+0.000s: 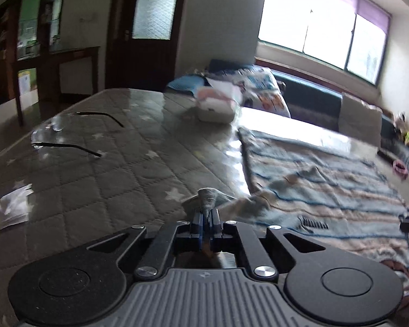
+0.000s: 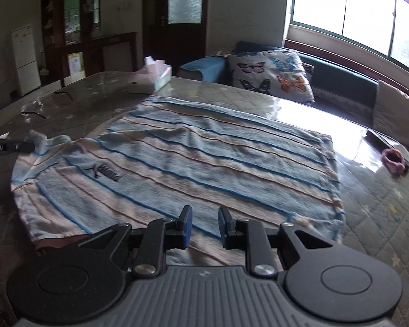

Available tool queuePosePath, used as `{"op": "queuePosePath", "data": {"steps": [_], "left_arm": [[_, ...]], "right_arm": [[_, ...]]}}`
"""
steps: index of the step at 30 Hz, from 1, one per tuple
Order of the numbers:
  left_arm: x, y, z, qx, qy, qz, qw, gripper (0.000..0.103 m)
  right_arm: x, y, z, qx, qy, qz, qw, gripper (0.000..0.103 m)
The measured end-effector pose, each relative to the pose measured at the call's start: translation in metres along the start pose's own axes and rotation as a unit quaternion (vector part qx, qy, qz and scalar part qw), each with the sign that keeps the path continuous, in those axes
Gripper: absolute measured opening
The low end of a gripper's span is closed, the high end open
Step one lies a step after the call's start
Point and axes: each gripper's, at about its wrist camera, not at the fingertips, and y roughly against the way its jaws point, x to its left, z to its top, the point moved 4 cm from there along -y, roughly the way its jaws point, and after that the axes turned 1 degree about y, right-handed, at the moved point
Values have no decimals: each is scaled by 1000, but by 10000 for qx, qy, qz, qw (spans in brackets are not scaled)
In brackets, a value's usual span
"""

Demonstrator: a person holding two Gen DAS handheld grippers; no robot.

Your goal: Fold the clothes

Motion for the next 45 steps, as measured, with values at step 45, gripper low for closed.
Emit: {"op": "queuePosePath", "data": {"steps": [45], "left_arm": [[-118,4,-32,411,-1520,-2607,9525,8]], "right_arm": [[74,-28,32,101,838,587,9947,25]]}}
